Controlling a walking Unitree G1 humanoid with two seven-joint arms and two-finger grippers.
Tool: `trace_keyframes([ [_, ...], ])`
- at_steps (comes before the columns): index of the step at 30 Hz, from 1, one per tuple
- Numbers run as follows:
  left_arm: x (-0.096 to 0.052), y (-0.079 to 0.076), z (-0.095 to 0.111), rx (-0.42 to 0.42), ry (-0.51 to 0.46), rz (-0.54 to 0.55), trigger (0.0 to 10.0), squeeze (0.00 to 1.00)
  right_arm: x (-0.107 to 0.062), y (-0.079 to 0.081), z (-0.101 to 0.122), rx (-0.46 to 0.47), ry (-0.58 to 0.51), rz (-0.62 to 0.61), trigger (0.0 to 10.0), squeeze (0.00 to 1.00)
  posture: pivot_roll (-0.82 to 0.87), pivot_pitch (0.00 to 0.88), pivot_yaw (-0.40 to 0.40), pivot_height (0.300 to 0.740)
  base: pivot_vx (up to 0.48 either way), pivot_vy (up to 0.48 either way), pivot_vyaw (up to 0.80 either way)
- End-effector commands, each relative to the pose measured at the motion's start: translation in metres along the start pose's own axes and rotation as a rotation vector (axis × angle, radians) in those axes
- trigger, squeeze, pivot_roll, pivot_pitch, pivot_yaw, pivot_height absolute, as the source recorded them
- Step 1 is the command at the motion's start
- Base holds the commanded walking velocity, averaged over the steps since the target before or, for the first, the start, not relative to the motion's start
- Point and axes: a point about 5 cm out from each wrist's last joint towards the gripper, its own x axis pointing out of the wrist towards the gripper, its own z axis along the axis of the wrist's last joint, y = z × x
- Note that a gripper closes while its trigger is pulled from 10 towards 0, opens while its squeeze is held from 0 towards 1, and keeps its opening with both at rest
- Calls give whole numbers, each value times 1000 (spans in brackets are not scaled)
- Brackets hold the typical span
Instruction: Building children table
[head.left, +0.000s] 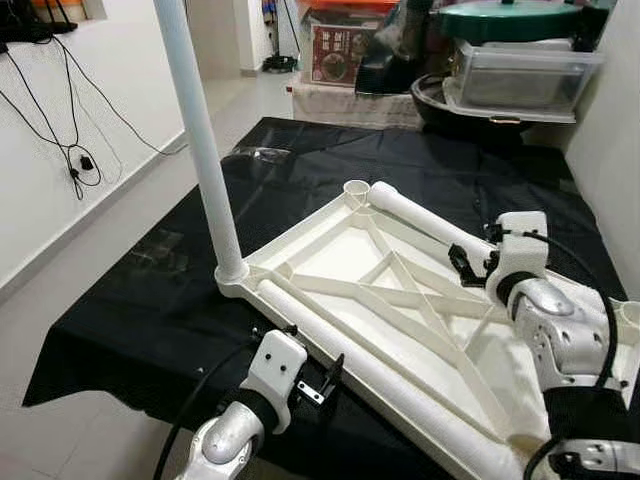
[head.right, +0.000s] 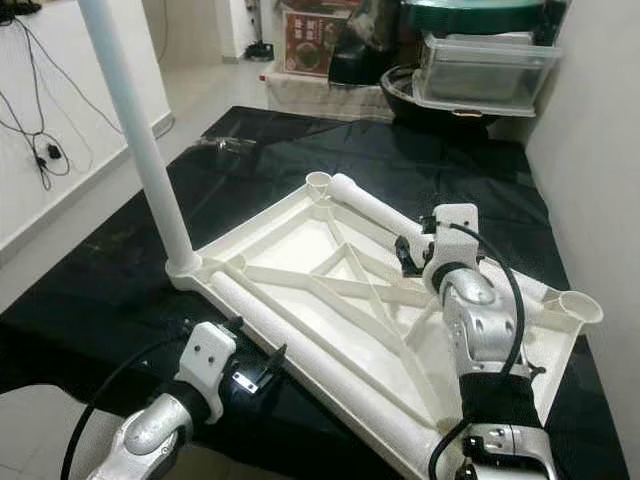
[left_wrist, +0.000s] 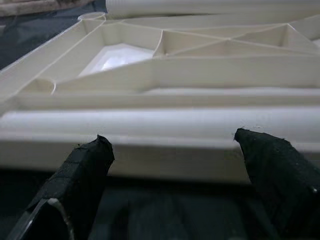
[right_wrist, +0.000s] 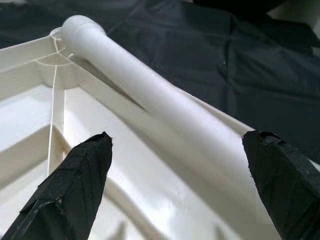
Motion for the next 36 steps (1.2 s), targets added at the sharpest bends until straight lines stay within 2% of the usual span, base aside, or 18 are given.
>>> trace_keyframes([
  [1,-3,1,-2,2,10,3,10000,0,1,7,4,34,-32,-7,10000,0,58,71,-29,740,-375,0,0],
  [6,-3,2,-3,-4,17,8,10000,0,3,10,14,51,-75,-18,10000,0,58,72,-29,740,0,0,0],
  [10,-3,1,-3,-7,18,9,10000,0,6,-3,24,48,-110,-116,10000,0,63,76,-33,740,0,0,0],
  [18,-3,1,-3,-9,17,10,10000,0,6,-6,25,68,-108,-159,10000,0,63,78,-31,740,0,0,0],
  [21,-3,1,-3,-10,14,10,10000,0,6,-4,29,75,-146,-172,10000,0,63,78,-30,740,0,0,0],
  [22,-4,2,-2,-7,13,12,10000,0,2,3,37,106,-235,-147,10000,0,62,78,-31,740,0,0,0],
  [24,-4,2,-2,-5,12,14,10000,0,0,6,39,110,-262,-142,10000,0,62,78,-31,740,0,0,0],
  [26,-4,2,-2,-1,10,15,10000,0,-5,19,39,104,-311,-81,10000,0,64,78,-31,740,0,0,0],
  [27,-4,2,-2,-1,10,15,10000,0,-5,19,39,104,-311,-81,10000,0,64,78,-31,740,0,0,0],
  [29,-5,3,-1,5,2,24,10000,0,-15,37,34,119,-356,-9,10000,0,64,76,-30,740,0,0,-800],
  [30,-5,3,-1,5,2,24,10000,0,-15,37,34,119,-356,-9,10000,0,64,76,-30,740,0,0,-800],
  [31,-5,4,0,9,-2,31,10000,0,-20,46,31,132,-371,28,10000,0,64,74,-29,740,0,0,-788],
  [35,-8,8,9,30,-48,68,10000,0,-52,87,8,58,-402,217,10000,0,66,57,-25,740,0,0,-772],
  [36,-8,8,9,30,-48,68,10000,0,-52,87,8,58,-402,217,10000,0,66,57,-25,740,0,0,-763],
])
